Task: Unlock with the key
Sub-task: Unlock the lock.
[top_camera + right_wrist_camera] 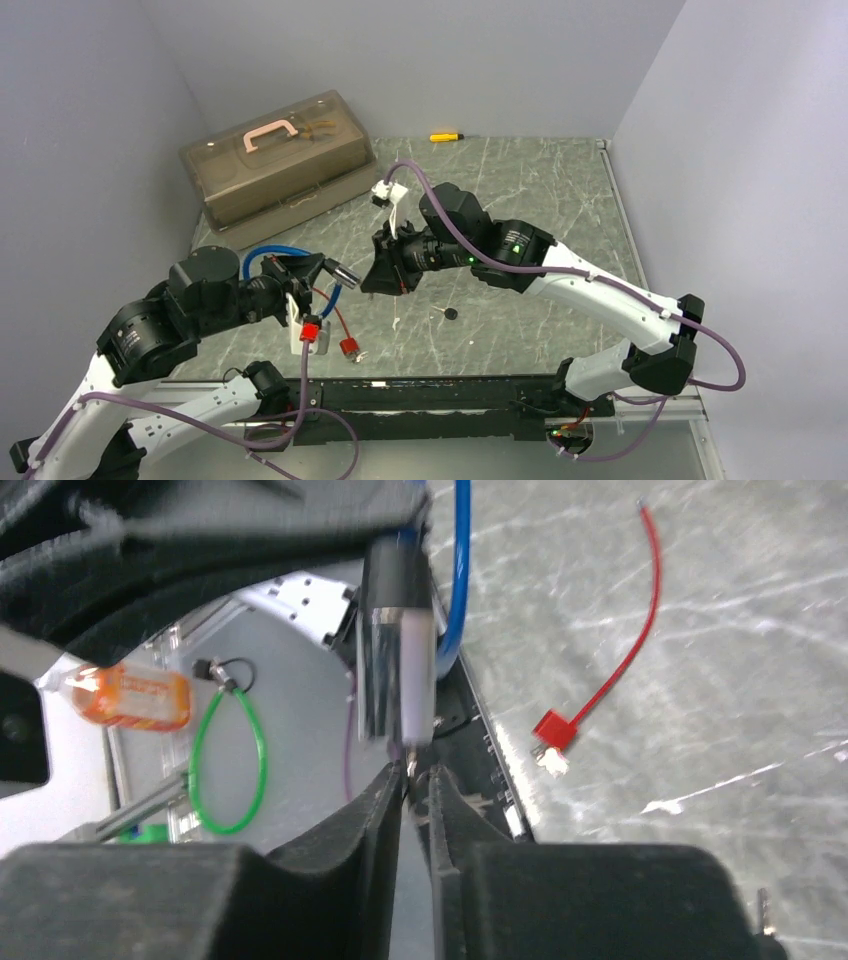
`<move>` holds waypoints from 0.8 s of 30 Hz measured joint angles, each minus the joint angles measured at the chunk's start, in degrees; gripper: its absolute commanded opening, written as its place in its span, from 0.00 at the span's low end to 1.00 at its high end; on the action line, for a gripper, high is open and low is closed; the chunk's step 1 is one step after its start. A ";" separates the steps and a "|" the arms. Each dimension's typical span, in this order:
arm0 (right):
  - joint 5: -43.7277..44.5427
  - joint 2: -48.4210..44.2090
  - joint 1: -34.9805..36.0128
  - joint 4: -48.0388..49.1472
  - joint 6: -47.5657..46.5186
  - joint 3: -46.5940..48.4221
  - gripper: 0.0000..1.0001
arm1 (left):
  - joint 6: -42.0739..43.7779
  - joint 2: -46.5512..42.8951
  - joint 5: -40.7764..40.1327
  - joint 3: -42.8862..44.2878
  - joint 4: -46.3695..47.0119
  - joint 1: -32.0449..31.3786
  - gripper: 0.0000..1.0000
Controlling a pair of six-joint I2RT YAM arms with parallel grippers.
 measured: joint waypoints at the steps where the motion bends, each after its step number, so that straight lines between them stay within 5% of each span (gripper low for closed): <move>1: 0.61 -0.13 0.04 -0.02 -0.42 -0.04 0.40 | -0.26 0.04 0.11 -0.02 -0.09 -0.11 0.00; 4: 2.69 -0.90 0.15 0.37 -2.19 0.02 0.55 | -1.42 0.17 1.57 -0.61 -0.07 -0.98 0.00; 12: 8.31 -4.13 -0.11 -4.26 -8.48 7.43 0.72 | -3.50 0.28 5.88 -3.08 1.46 -2.45 0.00; 24: 1.18 1.97 -0.17 -12.41 -13.70 18.47 0.76 | -7.15 0.81 6.47 -3.13 2.80 -2.47 0.00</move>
